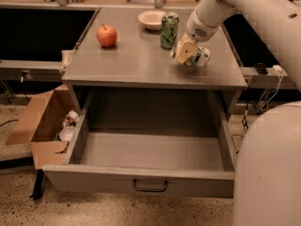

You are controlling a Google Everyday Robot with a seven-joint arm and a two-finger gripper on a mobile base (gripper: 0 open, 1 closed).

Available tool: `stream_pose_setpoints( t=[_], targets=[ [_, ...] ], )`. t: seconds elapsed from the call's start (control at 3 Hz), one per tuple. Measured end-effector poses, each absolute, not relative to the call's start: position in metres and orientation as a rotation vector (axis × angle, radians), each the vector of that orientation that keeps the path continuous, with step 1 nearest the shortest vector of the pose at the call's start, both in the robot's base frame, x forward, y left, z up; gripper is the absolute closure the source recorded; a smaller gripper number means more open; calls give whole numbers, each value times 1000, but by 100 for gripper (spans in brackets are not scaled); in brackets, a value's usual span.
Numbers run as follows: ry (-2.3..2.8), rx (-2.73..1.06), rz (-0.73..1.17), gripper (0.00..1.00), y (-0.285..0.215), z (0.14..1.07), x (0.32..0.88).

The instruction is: Pick 7up can from top drawer and place on counter

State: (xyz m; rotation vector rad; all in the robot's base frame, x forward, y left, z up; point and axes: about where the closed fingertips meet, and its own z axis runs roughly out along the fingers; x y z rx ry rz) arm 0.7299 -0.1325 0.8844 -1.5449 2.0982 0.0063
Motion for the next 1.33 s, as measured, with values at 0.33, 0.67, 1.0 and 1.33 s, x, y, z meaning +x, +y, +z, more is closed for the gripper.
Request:
stream_pose_setpoints(
  t=[0.33,0.67,1.0,1.33],
  targets=[
    [2098,-1545,6,53,-133,884,730],
    [2098,-1545,6,23,-132,884,730],
    [2098,-1545,6,0,-132,884,730],
    [2098,-1545,6,0,-132,884,730]
  ],
)
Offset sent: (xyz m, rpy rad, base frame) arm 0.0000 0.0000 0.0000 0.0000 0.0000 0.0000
